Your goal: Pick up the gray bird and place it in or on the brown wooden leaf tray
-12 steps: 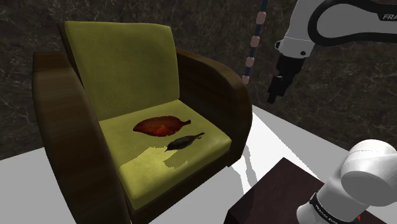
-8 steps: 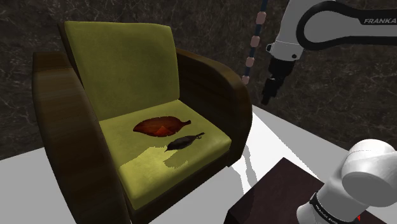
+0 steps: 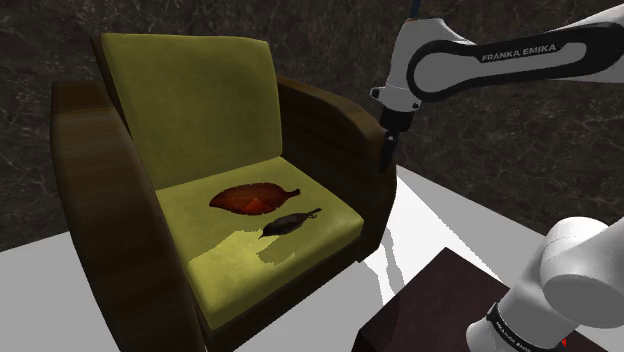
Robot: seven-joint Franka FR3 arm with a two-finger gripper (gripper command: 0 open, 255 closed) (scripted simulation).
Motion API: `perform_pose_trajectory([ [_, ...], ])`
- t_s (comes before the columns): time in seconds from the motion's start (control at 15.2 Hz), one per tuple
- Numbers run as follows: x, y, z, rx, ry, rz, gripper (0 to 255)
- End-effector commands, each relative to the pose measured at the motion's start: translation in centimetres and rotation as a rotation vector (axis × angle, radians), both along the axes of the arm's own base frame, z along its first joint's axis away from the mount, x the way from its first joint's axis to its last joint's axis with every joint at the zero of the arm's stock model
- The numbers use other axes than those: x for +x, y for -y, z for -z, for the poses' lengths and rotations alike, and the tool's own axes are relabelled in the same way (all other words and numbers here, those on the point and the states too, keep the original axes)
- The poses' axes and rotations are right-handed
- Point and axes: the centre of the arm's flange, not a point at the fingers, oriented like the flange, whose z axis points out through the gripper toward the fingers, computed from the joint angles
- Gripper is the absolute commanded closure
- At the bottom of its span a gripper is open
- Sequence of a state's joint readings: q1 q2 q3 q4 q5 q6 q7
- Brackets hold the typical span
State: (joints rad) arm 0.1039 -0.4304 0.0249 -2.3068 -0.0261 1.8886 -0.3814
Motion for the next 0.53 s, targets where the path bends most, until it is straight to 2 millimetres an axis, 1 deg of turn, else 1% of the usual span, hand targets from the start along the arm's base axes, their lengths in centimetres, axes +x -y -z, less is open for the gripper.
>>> perform_pose_trajectory([
  [0.0,2.1,-1.3,1.5,-0.001,-0.004,-0.092,0],
  [0.2,4.7,-3.3,3.6,-0.002,-0.011,-0.224,0],
  [0.46,7.9,-6.5,6.5,-0.004,-0.021,-0.399,0],
])
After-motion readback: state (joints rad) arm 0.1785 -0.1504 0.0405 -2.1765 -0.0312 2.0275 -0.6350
